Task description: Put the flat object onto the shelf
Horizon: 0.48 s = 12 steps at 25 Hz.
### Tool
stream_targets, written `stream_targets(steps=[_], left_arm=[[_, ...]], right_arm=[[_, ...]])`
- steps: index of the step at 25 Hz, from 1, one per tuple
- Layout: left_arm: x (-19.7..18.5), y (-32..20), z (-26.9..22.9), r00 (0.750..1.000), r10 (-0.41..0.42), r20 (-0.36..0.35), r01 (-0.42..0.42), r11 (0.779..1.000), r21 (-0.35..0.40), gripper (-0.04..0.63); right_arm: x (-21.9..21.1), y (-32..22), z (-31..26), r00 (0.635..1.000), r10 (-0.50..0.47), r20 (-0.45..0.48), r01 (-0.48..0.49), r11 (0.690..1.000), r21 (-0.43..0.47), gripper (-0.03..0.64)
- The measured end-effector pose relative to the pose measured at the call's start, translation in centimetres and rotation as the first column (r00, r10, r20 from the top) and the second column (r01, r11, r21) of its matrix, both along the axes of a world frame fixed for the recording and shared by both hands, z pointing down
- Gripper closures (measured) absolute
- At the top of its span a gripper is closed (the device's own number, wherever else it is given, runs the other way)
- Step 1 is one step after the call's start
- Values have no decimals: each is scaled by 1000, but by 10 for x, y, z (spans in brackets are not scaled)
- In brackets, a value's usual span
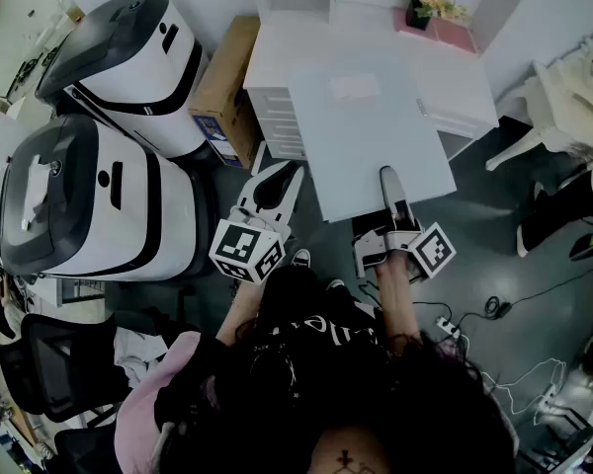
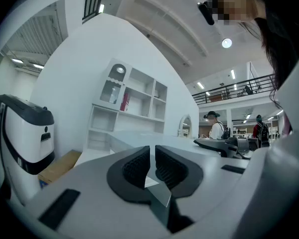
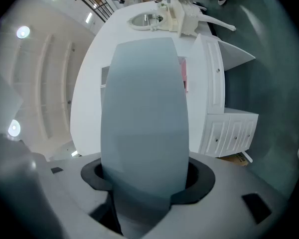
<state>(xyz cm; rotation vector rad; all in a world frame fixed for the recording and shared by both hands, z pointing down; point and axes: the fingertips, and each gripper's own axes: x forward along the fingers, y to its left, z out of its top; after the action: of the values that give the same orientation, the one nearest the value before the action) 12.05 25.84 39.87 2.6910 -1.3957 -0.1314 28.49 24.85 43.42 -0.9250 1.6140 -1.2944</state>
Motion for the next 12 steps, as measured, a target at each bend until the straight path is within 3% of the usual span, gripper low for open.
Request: stream_targets(steps=[12], left_arm=[[7,-1,7,999,36,4,-36,998,-46,551]], right_arm=[[0,-2,5,1000,-17,0,17,1000,-14,301]])
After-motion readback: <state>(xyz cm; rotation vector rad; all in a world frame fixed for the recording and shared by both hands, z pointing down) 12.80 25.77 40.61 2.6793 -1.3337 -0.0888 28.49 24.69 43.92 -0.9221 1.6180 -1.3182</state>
